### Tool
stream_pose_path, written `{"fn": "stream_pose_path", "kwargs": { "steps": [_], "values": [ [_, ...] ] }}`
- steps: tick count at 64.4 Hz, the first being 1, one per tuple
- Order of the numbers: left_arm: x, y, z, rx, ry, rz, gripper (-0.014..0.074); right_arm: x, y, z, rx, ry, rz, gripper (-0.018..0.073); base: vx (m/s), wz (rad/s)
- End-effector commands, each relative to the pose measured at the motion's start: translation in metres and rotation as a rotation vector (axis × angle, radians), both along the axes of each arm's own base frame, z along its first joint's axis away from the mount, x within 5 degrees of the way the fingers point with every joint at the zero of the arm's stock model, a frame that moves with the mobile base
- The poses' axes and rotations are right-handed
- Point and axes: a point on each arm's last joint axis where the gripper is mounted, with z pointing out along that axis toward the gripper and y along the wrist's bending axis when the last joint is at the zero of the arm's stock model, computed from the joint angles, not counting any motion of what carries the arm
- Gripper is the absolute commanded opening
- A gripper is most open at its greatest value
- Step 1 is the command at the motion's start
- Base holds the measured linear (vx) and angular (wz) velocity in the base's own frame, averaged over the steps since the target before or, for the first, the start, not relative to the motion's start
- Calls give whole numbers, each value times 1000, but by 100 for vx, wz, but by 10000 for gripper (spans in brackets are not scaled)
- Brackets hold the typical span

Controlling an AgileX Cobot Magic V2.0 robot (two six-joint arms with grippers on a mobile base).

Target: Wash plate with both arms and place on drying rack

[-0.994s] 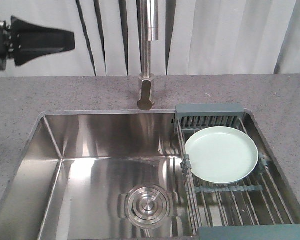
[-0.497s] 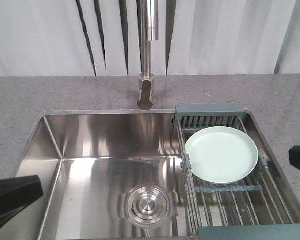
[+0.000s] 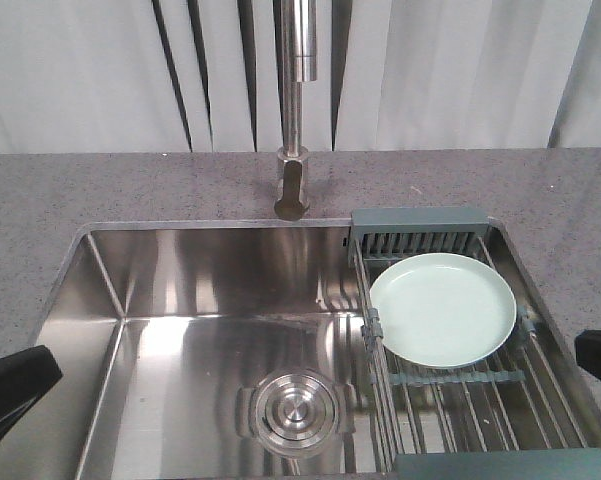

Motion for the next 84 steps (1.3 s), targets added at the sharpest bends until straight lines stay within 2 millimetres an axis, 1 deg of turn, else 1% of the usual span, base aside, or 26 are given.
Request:
{"fn": "stream_pose_path", "kwargs": {
  "steps": [1, 29, 34, 43, 47, 52, 55, 58, 64, 68, 74, 79, 84],
  "values": [
    [1, 1, 11, -68, -19, 15, -6, 2, 0, 11, 31, -66, -16, -6, 0, 0],
    [0, 0, 12, -77, -20, 1, -6, 2, 0, 11, 31, -66, -16, -6, 0, 0],
    [0, -1, 15, -136, -23, -8, -6, 2, 0, 11, 34, -66, -16, -6, 0, 0],
    [-1, 2, 32, -392, -39, -18, -6, 2, 0, 11, 34, -66, -16, -6, 0, 0],
    [-1, 4, 37, -471, -44, -17, -6, 2, 0, 11, 34, -66, -16, -6, 0, 0],
    [-1, 5, 39, -502, -48, -13, -6, 2, 0, 11, 34, -66, -16, -6, 0, 0],
    [-1, 5, 39, -480, -68, -8, -6, 2, 0, 11, 34, -66, -16, -6, 0, 0],
    [-1, 5, 37, -421, -117, 2, -6, 2, 0, 11, 34, -66, -16, -6, 0, 0],
    [-1, 5, 30, -237, -274, 28, -6, 2, 0, 11, 34, -66, -16, -6, 0, 0],
    [1, 7, 19, -127, -376, 76, -6, 2, 0, 11, 34, -66, -16, -6, 0, 0],
    [5, 15, 3, -30, -487, 199, -6, 2, 0, 11, 34, -66, -16, -6, 0, 0],
    [9, 26, -11, -4, -492, 341, -6, 2, 0, 11, 34, -66, -16, -6, 0, 0],
    [11, 36, -29, 17, -409, 470, -6, 2, 0, 11, 34, -66, -16, -6, 0, 0]
  ]
}}
